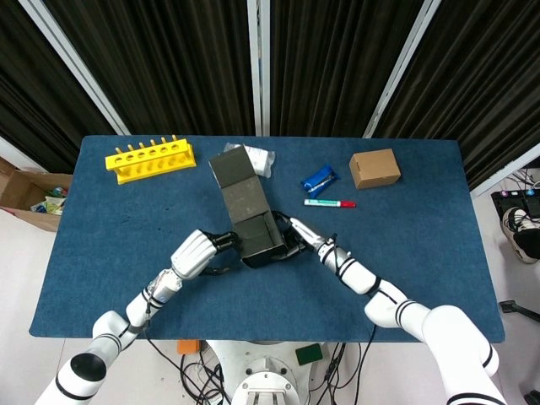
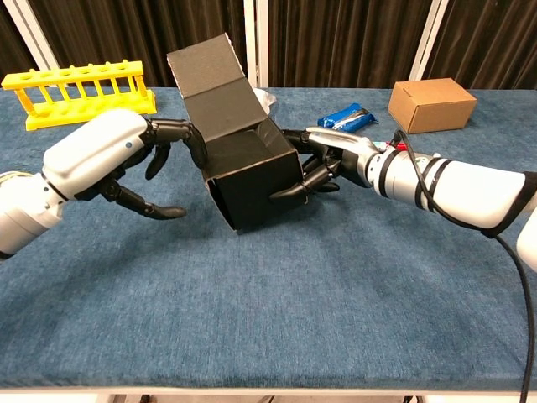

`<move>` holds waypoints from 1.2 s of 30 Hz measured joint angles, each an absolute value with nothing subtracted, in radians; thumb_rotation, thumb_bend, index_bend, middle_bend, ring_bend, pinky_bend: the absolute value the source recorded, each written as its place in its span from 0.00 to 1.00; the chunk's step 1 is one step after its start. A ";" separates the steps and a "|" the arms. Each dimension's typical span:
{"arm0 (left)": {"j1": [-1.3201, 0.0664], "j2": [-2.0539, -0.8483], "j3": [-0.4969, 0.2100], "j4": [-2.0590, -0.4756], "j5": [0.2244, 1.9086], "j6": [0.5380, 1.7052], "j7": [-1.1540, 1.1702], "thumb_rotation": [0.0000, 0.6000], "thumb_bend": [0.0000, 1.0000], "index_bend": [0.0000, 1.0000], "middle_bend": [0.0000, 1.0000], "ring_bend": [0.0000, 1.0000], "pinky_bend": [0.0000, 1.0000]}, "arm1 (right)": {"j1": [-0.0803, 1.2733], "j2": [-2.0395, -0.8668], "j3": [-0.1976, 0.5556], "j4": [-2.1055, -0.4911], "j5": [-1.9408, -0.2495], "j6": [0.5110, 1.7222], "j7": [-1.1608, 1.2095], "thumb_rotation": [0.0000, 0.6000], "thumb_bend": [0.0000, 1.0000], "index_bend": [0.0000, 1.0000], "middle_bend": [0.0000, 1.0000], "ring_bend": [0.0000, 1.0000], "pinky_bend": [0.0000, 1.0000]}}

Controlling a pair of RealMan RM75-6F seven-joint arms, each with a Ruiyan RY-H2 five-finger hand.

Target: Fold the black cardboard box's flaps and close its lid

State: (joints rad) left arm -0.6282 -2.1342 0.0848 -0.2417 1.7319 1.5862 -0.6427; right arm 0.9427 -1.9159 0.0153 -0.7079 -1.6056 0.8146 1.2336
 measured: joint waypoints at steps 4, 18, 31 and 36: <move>-0.626 -2.138 0.095 -0.236 1.735 1.579 -0.641 1.00 0.09 0.43 0.35 0.71 0.91 | 0.950 -1.900 -0.003 -0.716 -1.619 0.805 1.193 1.00 0.47 0.22 0.28 0.70 1.00; -0.631 -2.128 0.121 -0.245 1.746 1.574 -0.625 1.00 0.09 0.43 0.36 0.71 0.91 | 0.934 -1.885 -0.023 -0.726 -1.621 0.824 0.908 1.00 0.03 0.00 0.16 0.70 1.00; -0.659 -2.085 0.127 -0.298 1.748 1.552 -0.576 1.00 0.09 0.38 0.33 0.71 0.91 | 0.922 -1.863 -0.005 -0.775 -1.600 0.848 0.719 1.00 0.00 0.00 0.08 0.70 1.00; -0.671 -2.061 0.135 -0.323 1.754 1.528 -0.548 1.00 0.10 0.38 0.32 0.71 0.91 | 0.914 -1.844 0.000 -0.796 -1.590 0.853 0.640 1.00 0.00 0.00 0.05 0.69 0.99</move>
State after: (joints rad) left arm -0.6713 -2.0615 0.1351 -0.3232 1.7543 1.5282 -0.5476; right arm 0.9145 -1.8444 0.0002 -0.7961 -1.5902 0.8531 0.6403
